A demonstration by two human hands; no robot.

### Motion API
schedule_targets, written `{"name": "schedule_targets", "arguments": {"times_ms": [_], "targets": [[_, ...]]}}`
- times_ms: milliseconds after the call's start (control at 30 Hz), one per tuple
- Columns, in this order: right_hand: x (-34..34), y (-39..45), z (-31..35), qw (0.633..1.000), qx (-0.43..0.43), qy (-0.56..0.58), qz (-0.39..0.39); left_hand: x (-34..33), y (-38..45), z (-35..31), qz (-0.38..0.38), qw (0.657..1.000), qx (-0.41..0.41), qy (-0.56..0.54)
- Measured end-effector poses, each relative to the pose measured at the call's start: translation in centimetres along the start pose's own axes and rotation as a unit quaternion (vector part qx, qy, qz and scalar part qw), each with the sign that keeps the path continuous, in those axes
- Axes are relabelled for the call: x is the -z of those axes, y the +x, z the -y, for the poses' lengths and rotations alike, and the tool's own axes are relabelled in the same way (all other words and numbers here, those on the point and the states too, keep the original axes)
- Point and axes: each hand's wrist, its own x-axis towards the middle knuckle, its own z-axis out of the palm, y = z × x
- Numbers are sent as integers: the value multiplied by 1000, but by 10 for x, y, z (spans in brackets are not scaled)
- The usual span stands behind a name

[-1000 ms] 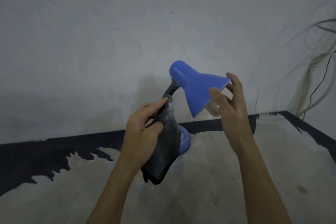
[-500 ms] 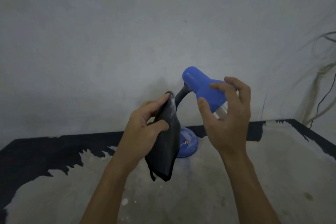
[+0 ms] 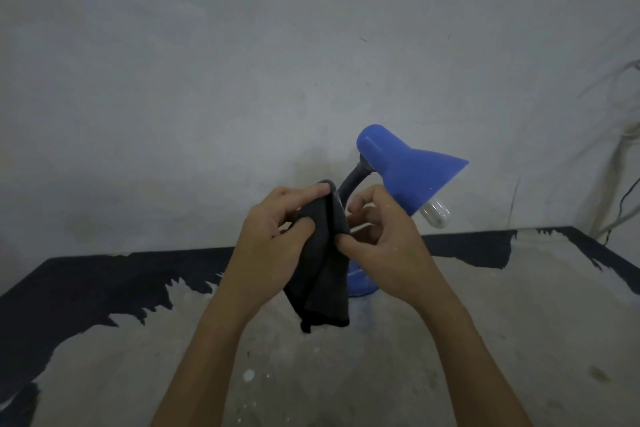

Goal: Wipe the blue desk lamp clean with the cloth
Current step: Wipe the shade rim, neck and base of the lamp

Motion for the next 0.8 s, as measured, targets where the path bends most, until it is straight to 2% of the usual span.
{"name": "schedule_targets", "arguments": {"times_ms": [233,300,367,467,533,667,800], "targets": [[-9,3,-22,995,-53,55,-70,-2,4,10,-14,992,121,-18],[-13,4,-27,993,-57,74,-68,-8,4,14,-17,987,154,-49],[-18,3,-30,994,-51,91,-33,-17,3,15,-6,982,170,-82],[-20,-2,-36,997,-49,62,23,-31,1,16,38,977,171,-119],[-15,-2,-42,997,-51,46,23,-35,1,20,68,977,162,-118],[5,3,-61,996,-89,-6,-18,-31,6,37,78,984,139,-73],[20,6,-84,981,-164,-50,-91,-30,8,66,49,989,134,-27]]}}
